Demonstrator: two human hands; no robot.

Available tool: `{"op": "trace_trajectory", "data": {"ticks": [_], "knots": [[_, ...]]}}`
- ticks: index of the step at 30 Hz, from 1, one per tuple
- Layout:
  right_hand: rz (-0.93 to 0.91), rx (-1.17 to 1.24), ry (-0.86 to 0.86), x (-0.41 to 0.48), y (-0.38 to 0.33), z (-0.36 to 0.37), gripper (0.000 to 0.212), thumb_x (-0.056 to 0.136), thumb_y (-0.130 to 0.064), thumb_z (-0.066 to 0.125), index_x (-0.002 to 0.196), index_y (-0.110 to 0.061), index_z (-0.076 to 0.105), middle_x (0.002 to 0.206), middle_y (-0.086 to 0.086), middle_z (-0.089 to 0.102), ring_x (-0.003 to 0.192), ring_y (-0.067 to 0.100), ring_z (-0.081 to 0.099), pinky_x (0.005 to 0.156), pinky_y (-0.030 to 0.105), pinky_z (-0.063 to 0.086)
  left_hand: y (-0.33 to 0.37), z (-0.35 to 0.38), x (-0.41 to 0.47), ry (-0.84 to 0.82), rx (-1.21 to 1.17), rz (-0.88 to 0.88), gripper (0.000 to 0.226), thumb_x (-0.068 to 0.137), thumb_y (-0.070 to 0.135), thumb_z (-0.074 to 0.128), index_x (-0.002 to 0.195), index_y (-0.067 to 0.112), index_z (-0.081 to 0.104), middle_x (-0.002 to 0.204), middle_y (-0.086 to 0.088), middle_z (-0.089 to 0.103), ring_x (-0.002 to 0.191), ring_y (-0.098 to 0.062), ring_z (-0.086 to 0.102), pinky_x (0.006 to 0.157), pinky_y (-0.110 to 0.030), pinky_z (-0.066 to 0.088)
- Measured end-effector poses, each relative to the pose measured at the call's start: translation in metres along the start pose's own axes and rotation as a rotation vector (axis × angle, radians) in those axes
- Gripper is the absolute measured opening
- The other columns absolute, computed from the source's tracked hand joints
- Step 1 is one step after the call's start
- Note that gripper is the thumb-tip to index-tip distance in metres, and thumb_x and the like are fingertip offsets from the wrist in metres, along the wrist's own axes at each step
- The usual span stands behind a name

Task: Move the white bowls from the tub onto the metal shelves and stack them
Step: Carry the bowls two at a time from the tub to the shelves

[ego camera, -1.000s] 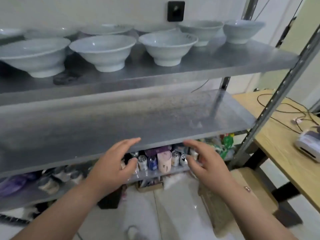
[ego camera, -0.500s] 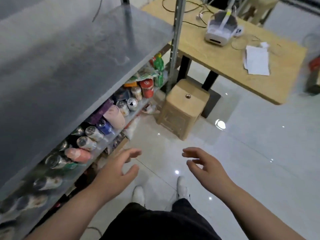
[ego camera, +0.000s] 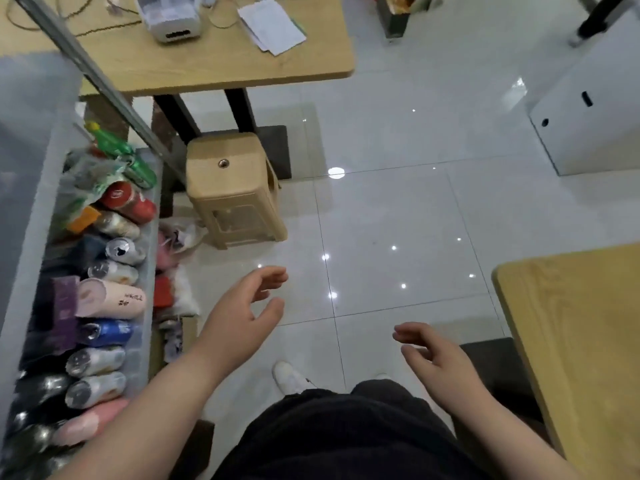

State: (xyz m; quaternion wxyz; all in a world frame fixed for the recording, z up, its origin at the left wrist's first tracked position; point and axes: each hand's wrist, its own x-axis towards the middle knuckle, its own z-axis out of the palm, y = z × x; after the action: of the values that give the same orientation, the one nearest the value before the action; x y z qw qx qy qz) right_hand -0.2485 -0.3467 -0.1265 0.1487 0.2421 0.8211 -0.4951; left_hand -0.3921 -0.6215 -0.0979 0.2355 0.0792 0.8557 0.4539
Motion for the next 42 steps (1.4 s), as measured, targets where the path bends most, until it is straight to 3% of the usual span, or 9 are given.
{"op": "trace_trajectory", "data": {"ticks": [5, 10, 15, 19, 26, 35, 39, 42], "knots": [[0.075, 0.123, 0.119, -0.03, 0.053, -0.044, 0.028, 0.094, -0.024, 0.059, 0.109, -0.048, 0.058, 0.107, -0.032, 0.064, 0.101, -0.008, 0.06, 0.085, 0.016, 0.048, 0.04, 0.059, 0.005, -0.155, 0.12, 0.029, 0.037, 0.094, 0.025, 0.058, 0.125, 0.044, 0.053, 0.124, 0.025, 0.057, 0.114, 0.007, 0.054, 0.098, -0.023, 0.045], [0.113, 0.285, 0.295, -0.056, 0.106, -0.088, 0.025, 0.094, -0.023, 0.058, 0.113, -0.039, 0.062, 0.107, -0.026, 0.066, 0.103, -0.007, 0.059, 0.088, 0.016, 0.047, 0.071, 0.134, -0.003, -0.309, 0.19, 0.105, 0.038, 0.093, 0.024, 0.058, 0.125, 0.045, 0.054, 0.123, 0.023, 0.059, 0.115, 0.001, 0.056, 0.097, -0.024, 0.045], [0.201, 0.431, 0.532, -0.106, 0.138, -0.113, 0.022, 0.094, -0.018, 0.059, 0.108, -0.034, 0.065, 0.103, -0.02, 0.069, 0.096, -0.006, 0.062, 0.08, 0.012, 0.044, 0.096, 0.186, -0.015, -0.512, 0.265, 0.225, 0.038, 0.092, 0.019, 0.057, 0.123, 0.042, 0.055, 0.121, 0.023, 0.061, 0.115, 0.002, 0.056, 0.099, -0.025, 0.047], [0.294, 0.45, 0.704, -0.163, 0.149, -0.103, 0.019, 0.095, -0.019, 0.058, 0.109, -0.03, 0.066, 0.103, -0.02, 0.068, 0.092, -0.009, 0.059, 0.073, 0.004, 0.043, 0.114, 0.214, -0.011, -0.703, 0.331, 0.37, 0.039, 0.092, 0.019, 0.058, 0.122, 0.043, 0.056, 0.12, 0.023, 0.062, 0.114, 0.001, 0.058, 0.099, -0.027, 0.047], [0.509, 0.592, 0.984, -0.26, 0.154, -0.022, 0.02, 0.096, -0.017, 0.058, 0.106, -0.032, 0.065, 0.103, -0.016, 0.069, 0.093, -0.006, 0.062, 0.076, 0.013, 0.048, 0.149, 0.27, -0.021, -0.988, 0.374, 0.628, 0.04, 0.091, 0.012, 0.057, 0.122, 0.037, 0.057, 0.119, 0.021, 0.063, 0.114, 0.001, 0.058, 0.097, -0.026, 0.047], [0.547, 0.769, 1.131, -0.333, 0.207, 0.021, 0.02, 0.096, -0.018, 0.059, 0.104, -0.036, 0.065, 0.1, -0.019, 0.07, 0.096, -0.006, 0.063, 0.073, 0.01, 0.05, 0.181, 0.352, -0.103, -1.047, 0.36, 0.732, 0.039, 0.091, 0.007, 0.055, 0.119, 0.033, 0.059, 0.115, 0.02, 0.065, 0.113, 0.004, 0.058, 0.086, -0.004, 0.043], [0.508, 0.784, 1.119, -0.368, 0.246, -0.012, 0.019, 0.095, -0.018, 0.059, 0.1, -0.035, 0.066, 0.097, -0.021, 0.07, 0.091, -0.006, 0.063, 0.073, 0.013, 0.047, 0.192, 0.389, -0.137, -0.999, 0.341, 0.721, 0.04, 0.092, 0.005, 0.055, 0.121, 0.032, 0.058, 0.118, 0.019, 0.064, 0.113, 0.002, 0.059, 0.09, -0.018, 0.046], [0.464, 0.762, 1.125, -0.389, 0.277, -0.046, 0.018, 0.095, -0.017, 0.059, 0.101, -0.032, 0.067, 0.096, -0.016, 0.07, 0.081, -0.006, 0.063, 0.069, 0.01, 0.046, 0.193, 0.415, -0.164, -0.963, 0.314, 0.696, 0.04, 0.093, 0.003, 0.055, 0.121, 0.032, 0.057, 0.118, 0.017, 0.065, 0.112, 0.001, 0.06, 0.089, -0.021, 0.046]]}}
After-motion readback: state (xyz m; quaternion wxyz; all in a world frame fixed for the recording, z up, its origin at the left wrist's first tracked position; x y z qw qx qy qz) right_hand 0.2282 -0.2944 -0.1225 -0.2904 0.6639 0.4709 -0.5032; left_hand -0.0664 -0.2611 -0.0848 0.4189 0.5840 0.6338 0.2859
